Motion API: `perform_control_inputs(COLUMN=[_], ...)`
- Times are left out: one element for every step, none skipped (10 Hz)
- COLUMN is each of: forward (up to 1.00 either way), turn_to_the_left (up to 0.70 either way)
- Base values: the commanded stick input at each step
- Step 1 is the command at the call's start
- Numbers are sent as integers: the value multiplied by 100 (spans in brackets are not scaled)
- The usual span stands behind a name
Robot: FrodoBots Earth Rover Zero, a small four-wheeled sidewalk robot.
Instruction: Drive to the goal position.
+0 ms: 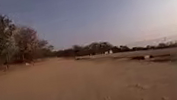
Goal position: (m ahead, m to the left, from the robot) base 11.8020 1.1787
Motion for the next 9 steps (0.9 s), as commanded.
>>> perform_control_inputs(forward=[70, 70, 70, 70, 70, 70, 70, 70, 70], turn_to_the_left=[0, 0, 0, 0, 0, 0, 0, 0, 0])
